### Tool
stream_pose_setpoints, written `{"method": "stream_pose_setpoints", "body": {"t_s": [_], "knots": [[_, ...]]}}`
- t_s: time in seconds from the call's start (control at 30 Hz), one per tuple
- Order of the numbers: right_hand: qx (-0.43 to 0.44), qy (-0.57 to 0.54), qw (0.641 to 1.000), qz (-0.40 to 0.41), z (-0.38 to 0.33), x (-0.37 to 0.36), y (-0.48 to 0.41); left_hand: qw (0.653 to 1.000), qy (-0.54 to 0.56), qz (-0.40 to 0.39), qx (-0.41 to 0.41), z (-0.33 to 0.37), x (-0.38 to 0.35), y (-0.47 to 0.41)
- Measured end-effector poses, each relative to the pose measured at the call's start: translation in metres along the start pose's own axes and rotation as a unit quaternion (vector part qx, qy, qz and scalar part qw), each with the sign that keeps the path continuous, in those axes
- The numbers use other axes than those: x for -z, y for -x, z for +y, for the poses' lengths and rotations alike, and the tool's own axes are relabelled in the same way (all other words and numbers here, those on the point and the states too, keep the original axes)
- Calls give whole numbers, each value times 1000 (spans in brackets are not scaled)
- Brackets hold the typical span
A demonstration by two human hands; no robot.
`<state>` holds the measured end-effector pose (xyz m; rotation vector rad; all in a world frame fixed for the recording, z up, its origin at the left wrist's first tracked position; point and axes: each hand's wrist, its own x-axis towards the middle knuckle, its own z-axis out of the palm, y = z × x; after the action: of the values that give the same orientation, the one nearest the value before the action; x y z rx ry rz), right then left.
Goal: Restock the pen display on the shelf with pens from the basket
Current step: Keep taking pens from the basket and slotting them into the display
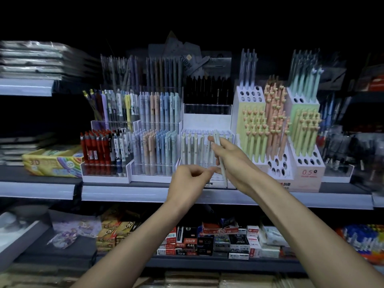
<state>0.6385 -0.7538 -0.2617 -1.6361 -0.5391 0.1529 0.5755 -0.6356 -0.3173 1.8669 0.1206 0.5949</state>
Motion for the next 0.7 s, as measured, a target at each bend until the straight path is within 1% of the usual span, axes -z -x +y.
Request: {"method": "stream_pose_setpoints", "body": {"t_s": [0.13, 0.27, 0.33, 0.43, 0.5, 0.63, 0.7], "knots": [[57, 13, 998, 4, -2, 2, 14, 997, 79, -19, 18, 12, -4, 13], [59, -5, 998, -32, -2, 2, 26, 993, 119, -13, -2, 12, -5, 18], [49, -18, 998, -35, 0, 2, 29, 992, 124, -14, -8, 13, -6, 19], [57, -21, 998, 0, 3, 3, 28, 992, 122, 3, -18, 11, -6, 18], [83, -17, 996, 38, 2, 6, 24, 993, 110, 23, -26, 9, -5, 13], [134, -13, 985, 105, -6, 7, 14, 996, 63, 54, -39, 7, -2, -7], [153, 8, 980, 125, -8, 6, 3, 996, 31, 78, -43, 6, -2, -21]]}}
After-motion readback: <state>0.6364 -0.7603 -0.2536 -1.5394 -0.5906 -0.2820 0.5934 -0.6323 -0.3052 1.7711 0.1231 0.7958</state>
